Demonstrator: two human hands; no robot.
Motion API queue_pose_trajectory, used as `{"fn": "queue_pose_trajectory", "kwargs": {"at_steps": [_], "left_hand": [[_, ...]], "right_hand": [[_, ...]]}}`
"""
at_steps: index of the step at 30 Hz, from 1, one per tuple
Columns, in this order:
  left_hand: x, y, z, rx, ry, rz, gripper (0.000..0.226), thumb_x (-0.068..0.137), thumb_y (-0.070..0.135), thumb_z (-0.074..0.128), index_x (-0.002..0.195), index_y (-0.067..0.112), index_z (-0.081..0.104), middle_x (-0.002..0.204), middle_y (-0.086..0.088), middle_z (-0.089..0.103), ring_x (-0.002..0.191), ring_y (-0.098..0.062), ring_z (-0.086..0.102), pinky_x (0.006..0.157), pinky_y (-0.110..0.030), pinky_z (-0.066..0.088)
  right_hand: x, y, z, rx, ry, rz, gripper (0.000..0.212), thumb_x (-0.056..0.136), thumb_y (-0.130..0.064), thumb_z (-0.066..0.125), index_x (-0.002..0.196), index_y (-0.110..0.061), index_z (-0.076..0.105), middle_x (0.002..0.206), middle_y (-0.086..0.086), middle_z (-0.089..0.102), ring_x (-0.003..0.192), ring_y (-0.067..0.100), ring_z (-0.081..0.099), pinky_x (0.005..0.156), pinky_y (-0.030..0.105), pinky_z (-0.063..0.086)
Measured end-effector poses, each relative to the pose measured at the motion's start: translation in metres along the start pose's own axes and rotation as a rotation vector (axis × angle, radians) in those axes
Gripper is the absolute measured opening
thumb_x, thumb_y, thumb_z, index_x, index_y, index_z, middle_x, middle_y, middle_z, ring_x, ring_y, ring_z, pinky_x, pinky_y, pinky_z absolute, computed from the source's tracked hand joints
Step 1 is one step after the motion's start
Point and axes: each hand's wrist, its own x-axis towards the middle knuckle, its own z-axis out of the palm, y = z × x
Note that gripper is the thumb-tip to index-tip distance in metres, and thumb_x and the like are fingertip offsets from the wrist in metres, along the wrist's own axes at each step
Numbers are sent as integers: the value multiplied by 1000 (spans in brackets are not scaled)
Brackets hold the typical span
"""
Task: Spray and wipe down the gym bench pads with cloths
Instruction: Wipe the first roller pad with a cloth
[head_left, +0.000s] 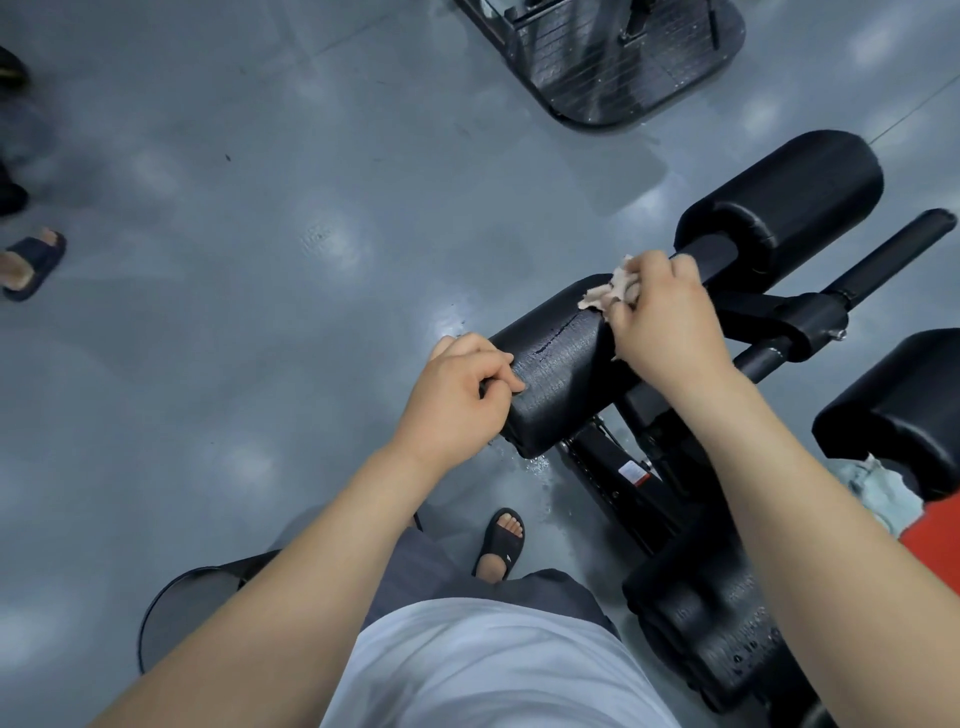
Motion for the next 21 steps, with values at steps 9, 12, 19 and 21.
{"fn": "queue_pose_trajectory", "kwargs": {"at_steps": [9,12,19,21], "left_hand": [[-2,2,-1,35,6,19,33,85,-3,57,70,21,74,97,12,66,106,5,47,88,-2,30],[-2,3,-3,62,-7,47,33,82,-4,57,68,20,73,96,10,68,102,6,48,87,-3,30],[3,8,-14,122,-119,92,32,81,-2,57,68,23,72,91,11,69,100,2,53,85,-4,33],[15,9,-21,107,-194,102,31,81,-2,57,72,23,73,88,11,70,95,-5,57,83,-9,38]], "right_hand": [[-20,-16,10,-4,-129,-255,19,88,-13,59,106,-10,66,100,11,52,90,41,55,81,44,51],[1,-3,1,-42,-32,-77,24,90,-11,54,112,-6,62,105,18,55,94,44,54,84,43,46],[-29,-25,-3,22,-146,-129,27,89,-11,55,114,-10,67,110,10,54,98,39,53,88,44,47],[-45,-31,-6,73,-186,-173,25,90,-11,55,112,-12,68,109,7,53,98,37,53,88,44,49]]}}
